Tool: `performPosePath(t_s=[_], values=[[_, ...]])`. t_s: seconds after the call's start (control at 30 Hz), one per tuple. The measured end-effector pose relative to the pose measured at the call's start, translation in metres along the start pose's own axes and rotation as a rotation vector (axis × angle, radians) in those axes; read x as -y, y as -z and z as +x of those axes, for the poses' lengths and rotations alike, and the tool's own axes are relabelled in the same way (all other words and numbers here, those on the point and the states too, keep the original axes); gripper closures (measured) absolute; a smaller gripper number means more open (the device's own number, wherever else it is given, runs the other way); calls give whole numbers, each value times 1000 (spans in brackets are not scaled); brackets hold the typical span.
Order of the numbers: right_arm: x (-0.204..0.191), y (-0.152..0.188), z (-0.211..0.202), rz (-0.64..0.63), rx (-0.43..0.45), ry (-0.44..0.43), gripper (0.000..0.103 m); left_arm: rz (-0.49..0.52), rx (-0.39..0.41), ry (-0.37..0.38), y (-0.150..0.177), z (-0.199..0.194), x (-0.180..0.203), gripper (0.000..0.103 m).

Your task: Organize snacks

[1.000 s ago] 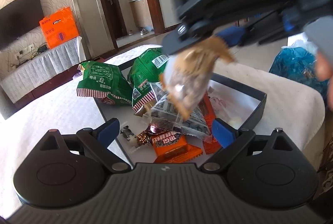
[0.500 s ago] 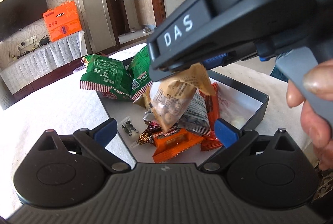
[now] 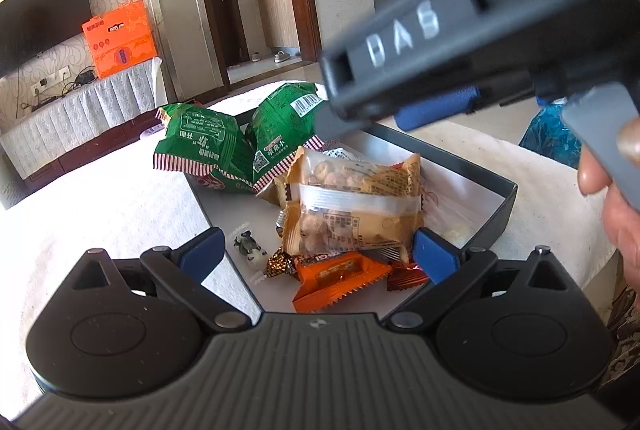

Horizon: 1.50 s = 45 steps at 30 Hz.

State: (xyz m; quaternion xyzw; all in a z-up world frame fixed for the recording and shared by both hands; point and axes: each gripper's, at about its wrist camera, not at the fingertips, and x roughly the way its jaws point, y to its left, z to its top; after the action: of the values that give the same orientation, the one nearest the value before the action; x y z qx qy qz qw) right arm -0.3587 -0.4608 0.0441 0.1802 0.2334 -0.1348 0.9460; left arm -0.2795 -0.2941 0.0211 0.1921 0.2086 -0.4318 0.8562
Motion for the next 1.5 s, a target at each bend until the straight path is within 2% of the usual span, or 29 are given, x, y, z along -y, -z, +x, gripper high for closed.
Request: performPosePath(t_s=[0.1, 0.63, 0.8, 0.93, 1.07, 1.17, 1.3, 1.4, 1.5], values=[[-4, 3, 5, -62, -33, 55, 47, -6, -3, 1, 0, 1, -1, 1], [-16, 19, 10, -201, -82, 123, 48, -104, -40, 4, 7, -4, -21, 0], [-15, 20, 7, -174, -72, 124, 48, -93, 7, -15, 9, -26, -22, 0], [-12, 22, -4, -121, -55, 118, 48, -87, 36, -74, 12, -41, -21, 0], [-9, 24, -24, -63, -6, 109, 48, -125, 77, -109, 11, -58, -24, 0], [-5, 25, -45, 14, 53, 102, 47, -158, 124, -182, 8, -74, -24, 0], [8, 32, -91, 180, 196, 92, 39, -217, 221, -239, 2, -97, -23, 0], [8, 38, -121, 187, 203, 106, 32, -271, 275, -208, 1, -113, -23, 0], [1, 49, -138, 103, 93, 107, 25, -330, 319, -86, 3, -129, -27, 0]])
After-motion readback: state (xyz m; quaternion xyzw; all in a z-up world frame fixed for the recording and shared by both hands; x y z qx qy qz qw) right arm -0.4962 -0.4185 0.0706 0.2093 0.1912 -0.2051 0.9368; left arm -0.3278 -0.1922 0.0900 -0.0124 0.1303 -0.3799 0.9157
